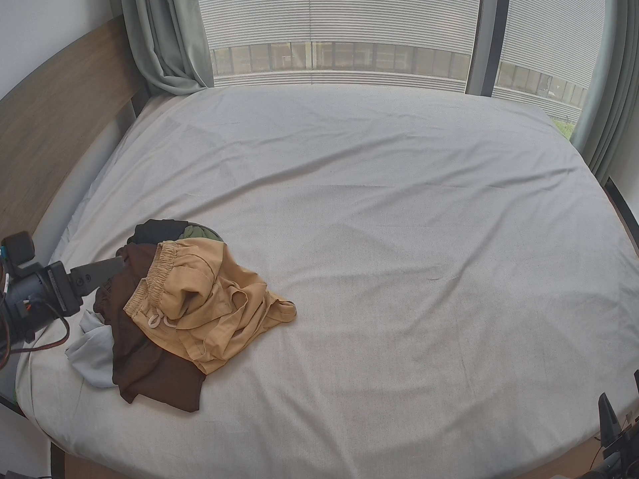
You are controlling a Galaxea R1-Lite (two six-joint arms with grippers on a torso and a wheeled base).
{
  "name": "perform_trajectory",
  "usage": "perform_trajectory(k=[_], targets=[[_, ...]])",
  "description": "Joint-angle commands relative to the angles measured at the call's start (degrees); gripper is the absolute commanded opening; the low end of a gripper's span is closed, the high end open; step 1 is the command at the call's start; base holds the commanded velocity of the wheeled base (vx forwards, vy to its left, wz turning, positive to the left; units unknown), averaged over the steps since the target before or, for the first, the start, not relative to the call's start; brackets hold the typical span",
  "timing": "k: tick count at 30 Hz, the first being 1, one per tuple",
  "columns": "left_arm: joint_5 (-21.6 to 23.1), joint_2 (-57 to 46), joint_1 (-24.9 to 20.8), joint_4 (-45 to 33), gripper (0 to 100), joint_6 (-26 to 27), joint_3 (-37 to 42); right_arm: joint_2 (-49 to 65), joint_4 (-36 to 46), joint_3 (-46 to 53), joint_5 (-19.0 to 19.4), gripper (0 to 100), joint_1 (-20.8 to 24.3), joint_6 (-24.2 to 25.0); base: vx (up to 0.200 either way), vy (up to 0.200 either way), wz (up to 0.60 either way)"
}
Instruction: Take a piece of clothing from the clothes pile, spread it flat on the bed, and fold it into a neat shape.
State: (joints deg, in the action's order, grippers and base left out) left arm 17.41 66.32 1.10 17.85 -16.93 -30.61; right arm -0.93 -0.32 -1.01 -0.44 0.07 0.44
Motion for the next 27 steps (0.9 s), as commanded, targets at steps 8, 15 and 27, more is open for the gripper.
perform_trajectory(k=[8,15,27], targets=[[3.9,13.5,3.1,0.1,100,0.2,-6.7,0.8,0.0,1.0,0.0,100,0.0,0.0,0.000,0.000,0.00],[3.9,19.5,3.0,0.1,100,0.6,-10.3,0.8,0.0,1.0,0.0,100,0.0,0.1,0.000,0.000,0.00],[7.5,30.1,3.2,0.1,100,0.8,-18.3,0.8,0.0,1.0,0.0,100,-0.1,0.1,0.000,0.000,0.00]])
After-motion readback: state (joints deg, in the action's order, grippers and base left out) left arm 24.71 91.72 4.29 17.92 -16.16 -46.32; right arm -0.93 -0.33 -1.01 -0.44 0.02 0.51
